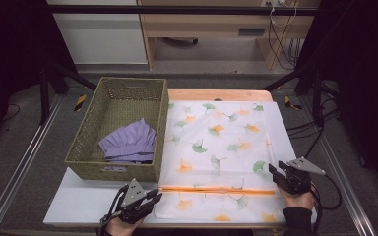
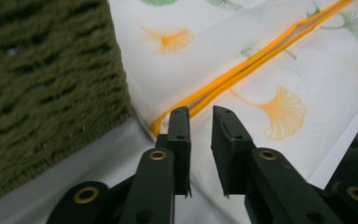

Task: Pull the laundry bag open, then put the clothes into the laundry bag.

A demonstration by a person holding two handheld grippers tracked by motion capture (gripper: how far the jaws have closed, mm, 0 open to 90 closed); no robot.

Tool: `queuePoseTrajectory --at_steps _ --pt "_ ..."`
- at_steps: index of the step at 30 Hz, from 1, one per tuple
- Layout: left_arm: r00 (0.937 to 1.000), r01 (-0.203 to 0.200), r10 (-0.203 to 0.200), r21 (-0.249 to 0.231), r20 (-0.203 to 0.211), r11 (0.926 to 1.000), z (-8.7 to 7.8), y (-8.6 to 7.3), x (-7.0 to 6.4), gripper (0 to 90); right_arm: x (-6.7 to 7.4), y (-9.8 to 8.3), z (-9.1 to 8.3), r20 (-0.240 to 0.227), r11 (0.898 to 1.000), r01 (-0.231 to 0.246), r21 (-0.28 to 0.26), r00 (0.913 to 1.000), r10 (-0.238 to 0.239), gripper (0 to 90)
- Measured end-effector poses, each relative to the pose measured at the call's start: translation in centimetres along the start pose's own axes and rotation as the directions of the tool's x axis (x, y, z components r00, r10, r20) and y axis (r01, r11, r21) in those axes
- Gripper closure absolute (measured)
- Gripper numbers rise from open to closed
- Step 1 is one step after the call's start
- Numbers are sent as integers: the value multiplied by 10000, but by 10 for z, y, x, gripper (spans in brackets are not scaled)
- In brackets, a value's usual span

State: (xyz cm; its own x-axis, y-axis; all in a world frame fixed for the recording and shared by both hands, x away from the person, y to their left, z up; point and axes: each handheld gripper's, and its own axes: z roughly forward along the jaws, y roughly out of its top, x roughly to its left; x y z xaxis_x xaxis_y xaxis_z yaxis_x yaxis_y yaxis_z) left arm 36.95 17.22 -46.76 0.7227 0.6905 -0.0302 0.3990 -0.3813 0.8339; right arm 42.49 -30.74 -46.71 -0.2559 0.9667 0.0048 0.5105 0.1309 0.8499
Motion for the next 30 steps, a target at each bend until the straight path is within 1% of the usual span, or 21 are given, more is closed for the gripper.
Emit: queuePoseTrajectory --at_steps 1,2,3,4,6,7,8,12,13,15,17,18,19,22,23,24,25,26,28,29,30 --pt "9999 -125 123 -135 -97 9998 0 3 -3 669 3 2 -5 -183 9998 5 -206 9998 -8 517" --pt "9999 -125 123 -135 -97 9998 0 3 -3 652 3 2 -5 -183 9998 5 -206 9998 -8 517" --pt "9998 -178 178 -133 12 9998 1 4 -3 641 6 5 -11 -298 9990 62 -453 9995 -76 502" --pt "9998 -181 183 -151 103 9997 1 5 -4 641 6 5 -11 -298 9990 62 -453 9995 -76 502" --pt "9997 -218 220 -140 145 9997 3 6 -5 600 9 9 -16 -405 9972 -30 -750 9992 0 487" --pt "9995 -265 267 -118 183 9996 3 7 -5 581 11 11 -18 -469 9968 -17 -802 9989 -21 480" --pt "9996 -212 215 -167 200 9996 3 8 -5 581 11 11 -18 -469 9968 -17 -802 9989 -21 480" --pt "9992 -220 230 -309 336 9993 6 14 -8 510 23 18 -23 -759 9944 127 -1050 9969 -207 429" --pt "9986 -331 344 -308 411 9990 6 16 -8 494 28 21 -24 -870 9932 188 -1146 9958 -289 405" --pt "9970 -549 574 -462 527 9974 9 19 -10 489 31 22 -24 -978 9932 148 -1157 9949 -263 397" --pt "9967 -553 579 -461 571 9974 13 23 -11 467 37 24 -25 -1157 9924 128 -1223 9929 -271 375" --pt "9964 -576 602 -443 603 9974 14 24 -12 467 37 24 -25 -1157 9924 128 -1223 9929 -271 375" --pt "9953 -679 707 -440 657 9967 17 27 -15 453 41 25 -24 -1264 9925 64 -1221 9917 -220 355" --pt "9946 -771 797 -413 669 9962 19 30 -18 441 44 25 -23 -1319 9919 117 -1268 9908 -286 345" --pt "9941 -805 834 -444 689 9958 20 31 -19 431 48 25 -22 -1368 9915 217 -1283 9898 -393 332" --pt "9939 -818 854 -528 697 9952 21 33 -20 431 48 25 -22 -1368 9915 217 -1283 9898 -393 332" --pt "9926 -910 948 -525 753 9945 21 34 -21 427 52 26 -22 -1458 9917 222 -1263 9885 -407 329" --pt "9917 -973 1012 -525 792 9939 22 36 -21 427 52 26 -22 -1458 9917 222 -1263 9885 -407 329" --pt "9913 -946 994 -580 864 9938 24 40 -23 425 57 27 -21 -1639 9933 204 -1142 9857 -390 328" --pt "9911 -919 973 -619 906 9938 26 41 -24 425 62 28 -19 -1708 9947 243 -1002 9844 -413 329" --pt "9904 -974 1024 -576 924 9936 28 43 -24 425 62 28 -19 -1708 9947 243 -1002 9844 -413 329"
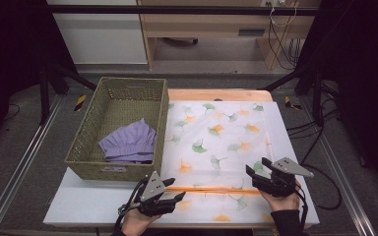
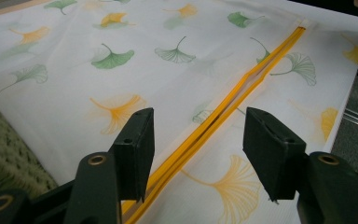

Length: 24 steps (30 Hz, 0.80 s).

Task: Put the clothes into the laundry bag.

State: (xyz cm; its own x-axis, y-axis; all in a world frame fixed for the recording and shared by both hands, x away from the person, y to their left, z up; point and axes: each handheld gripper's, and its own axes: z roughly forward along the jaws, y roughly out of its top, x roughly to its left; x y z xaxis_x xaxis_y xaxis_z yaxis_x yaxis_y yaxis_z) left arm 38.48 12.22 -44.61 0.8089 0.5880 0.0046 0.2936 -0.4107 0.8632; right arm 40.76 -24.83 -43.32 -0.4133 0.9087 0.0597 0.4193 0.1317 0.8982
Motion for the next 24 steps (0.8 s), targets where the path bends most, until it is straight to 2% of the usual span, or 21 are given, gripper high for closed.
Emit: queuePoseTrajectory --at_steps 6,7,9,11,13,14,15,16,19,23,24 --pt "9996 2 -7 165 286 9999 17 9 -7 458 12 -1 7 -314 9998 2 181 9995 4 338" --pt "9994 6 -13 203 346 9998 20 11 -8 477 16 -1 10 -481 9997 51 249 9988 -39 346" --pt "9988 -70 47 450 497 9990 31 12 -11 509 19 -1 11 -570 9994 83 327 9984 -65 359" --pt "9985 -101 73 518 535 9986 35 12 -13 527 20 -1 12 -639 9994 44 352 9980 -22 371" --pt "9979 -99 53 715 639 9974 42 13 -15 594 24 -1 13 -799 9991 63 411 9968 -30 410" --pt "9974 -127 69 820 716 9965 45 12 -16 594 24 -1 13 -799 9991 63 411 9968 -30 410" --pt "9968 -119 49 876 796 9961 48 12 -16 646 27 -2 14 -967 9987 99 492 9953 -51 433" --pt "9959 -104 15 991 902 9950 51 12 -18 646 27 -2 14 -967 9987 99 492 9953 -51 433" --pt "9940 -178 36 1294 1092 9914 59 10 -23 749 35 -5 20 -1381 9956 152 923 9904 -23 486" --pt "9925 -206 16 1537 1224 9879 63 7 -25 821 42 -8 25 -1651 9930 194 1164 9863 1 520" --pt "9913 -325 105 1666 1309 9855 65 6 -27 839 44 -9 26 -1699 9923 245 1214 9855 -35 536"
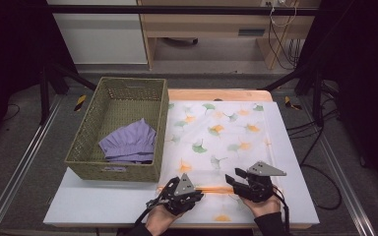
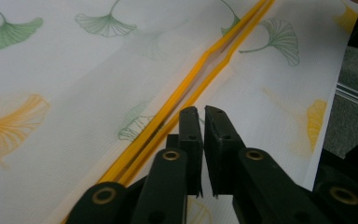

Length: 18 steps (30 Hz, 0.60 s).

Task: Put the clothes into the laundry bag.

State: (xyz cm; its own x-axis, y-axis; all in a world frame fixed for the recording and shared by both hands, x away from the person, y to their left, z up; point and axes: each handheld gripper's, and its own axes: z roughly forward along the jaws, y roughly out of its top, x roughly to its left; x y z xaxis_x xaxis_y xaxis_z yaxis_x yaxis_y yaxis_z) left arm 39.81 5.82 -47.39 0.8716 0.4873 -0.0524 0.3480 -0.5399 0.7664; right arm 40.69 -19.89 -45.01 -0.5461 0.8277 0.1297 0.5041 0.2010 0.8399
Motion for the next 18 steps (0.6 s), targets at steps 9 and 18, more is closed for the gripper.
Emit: queuePoseTrajectory --at_steps 9,18 --pt "9998 -172 167 349 147 9992 10 -5 -5 887 12 -14 18 -184 9919 542 1147 9985 -525 616" --pt "9995 -187 182 175 271 9997 10 -8 -2 885 13 -22 23 -68 9830 766 1668 9970 -765 625"
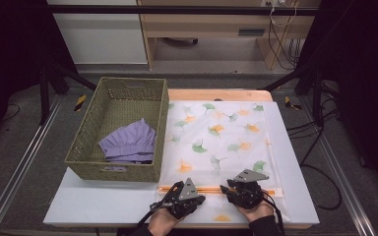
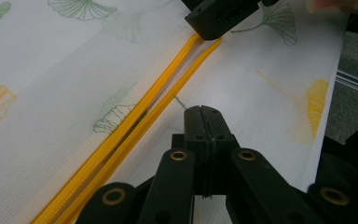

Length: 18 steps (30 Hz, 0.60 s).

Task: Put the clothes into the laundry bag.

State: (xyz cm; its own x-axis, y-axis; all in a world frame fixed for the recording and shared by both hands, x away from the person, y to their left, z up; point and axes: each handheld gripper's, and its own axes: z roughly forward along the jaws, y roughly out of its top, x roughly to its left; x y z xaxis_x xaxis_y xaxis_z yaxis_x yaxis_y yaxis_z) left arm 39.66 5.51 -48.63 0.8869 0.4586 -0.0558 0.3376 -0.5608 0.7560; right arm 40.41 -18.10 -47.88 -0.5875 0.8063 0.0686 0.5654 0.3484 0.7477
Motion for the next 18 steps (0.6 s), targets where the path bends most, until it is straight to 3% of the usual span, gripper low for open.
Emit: queuePoseTrajectory --at_steps 2,7,11,14,18 --pt "9999 115 -115 -128 72 9999 0 -1 1 885 0 0 0 -21 10000 16 29 10000 -15 618" --pt "10000 -39 38 -211 -50 9998 0 -3 -1 885 2 -1 5 139 9993 343 167 9993 -345 611" --pt "9999 -110 107 -232 -119 9997 0 -3 -2 885 3 1 8 648 9975 678 181 9955 -689 700" --pt "9999 -123 121 -228 -121 9997 0 -3 -2 884 0 3 9 679 9994 292 162 9972 -303 785" --pt "9998 -136 133 -214 -118 9997 0 -3 -2 884 -3 5 9 609 9995 266 192 9978 -277 828"
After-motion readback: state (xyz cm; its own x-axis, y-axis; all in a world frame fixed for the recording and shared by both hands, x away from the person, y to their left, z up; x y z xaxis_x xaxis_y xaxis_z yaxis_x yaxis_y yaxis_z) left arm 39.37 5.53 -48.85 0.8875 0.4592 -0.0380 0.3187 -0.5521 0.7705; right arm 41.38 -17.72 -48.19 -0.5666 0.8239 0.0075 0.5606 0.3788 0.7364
